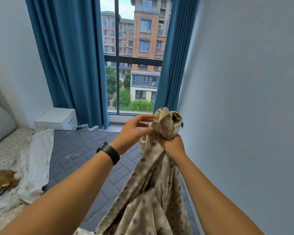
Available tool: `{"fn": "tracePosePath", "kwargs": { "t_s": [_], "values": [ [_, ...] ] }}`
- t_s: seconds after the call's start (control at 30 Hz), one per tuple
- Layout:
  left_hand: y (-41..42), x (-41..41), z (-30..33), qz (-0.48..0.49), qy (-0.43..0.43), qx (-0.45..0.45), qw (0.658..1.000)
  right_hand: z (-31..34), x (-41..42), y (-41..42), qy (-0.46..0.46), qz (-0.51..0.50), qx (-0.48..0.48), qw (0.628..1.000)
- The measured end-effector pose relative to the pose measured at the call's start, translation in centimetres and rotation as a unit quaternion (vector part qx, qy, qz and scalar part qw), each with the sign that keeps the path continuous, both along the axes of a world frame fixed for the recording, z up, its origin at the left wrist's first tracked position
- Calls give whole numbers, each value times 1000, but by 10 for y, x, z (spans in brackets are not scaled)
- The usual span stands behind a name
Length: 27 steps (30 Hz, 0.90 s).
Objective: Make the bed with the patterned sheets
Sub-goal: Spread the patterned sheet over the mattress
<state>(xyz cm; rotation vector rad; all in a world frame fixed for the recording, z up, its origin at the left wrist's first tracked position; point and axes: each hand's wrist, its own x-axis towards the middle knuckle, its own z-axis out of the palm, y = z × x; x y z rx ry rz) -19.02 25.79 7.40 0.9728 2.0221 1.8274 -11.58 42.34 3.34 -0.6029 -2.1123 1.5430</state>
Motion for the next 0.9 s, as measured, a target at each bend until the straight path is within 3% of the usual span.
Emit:
{"fn": "tracePosePath", "kwargs": {
  "t_s": [0.13, 0.2, 0.3, 0.4, 0.47, 0.57, 0.63, 0.7, 0.73, 0.8, 0.87, 0.9],
  "values": [
    [-22, -2, -68, -87, -61, -160, 981, 17, -7, -3, 50, 24, -109, 992],
    [-13, 6, -80, -130, -54, -151, 978, 37, -11, -11, 85, 81, -135, 984],
    [1, 18, -77, -114, -72, -102, 986, 74, -17, -10, 132, 124, -134, 974],
    [10, 24, -75, -46, -50, -91, 994, 117, -15, 8, 203, 87, -131, 966],
    [10, 19, -58, 17, -42, -80, 996, 139, -8, 26, 213, 9, -62, 975],
    [8, -16, -10, 131, -27, -34, 990, 140, 4, 52, 138, -97, 105, 980],
    [13, -43, 33, 194, -14, 16, 981, 127, 9, 60, 105, -102, 204, 968],
    [26, -51, 76, 197, 5, 44, 979, 105, 6, 54, 81, -88, 253, 960],
    [35, -49, 91, 189, 15, 51, 981, 93, 3, 49, 61, -80, 231, 968],
    [51, -40, 105, 174, 6, 50, 983, 72, 3, 32, 34, -20, 96, 995],
    [60, -29, 96, 154, -31, 39, 987, 52, 4, 18, 50, 101, -33, 993],
    [62, -23, 87, 142, -42, 30, 988, 41, 3, 10, 39, 149, -44, 987]
  ]
}}
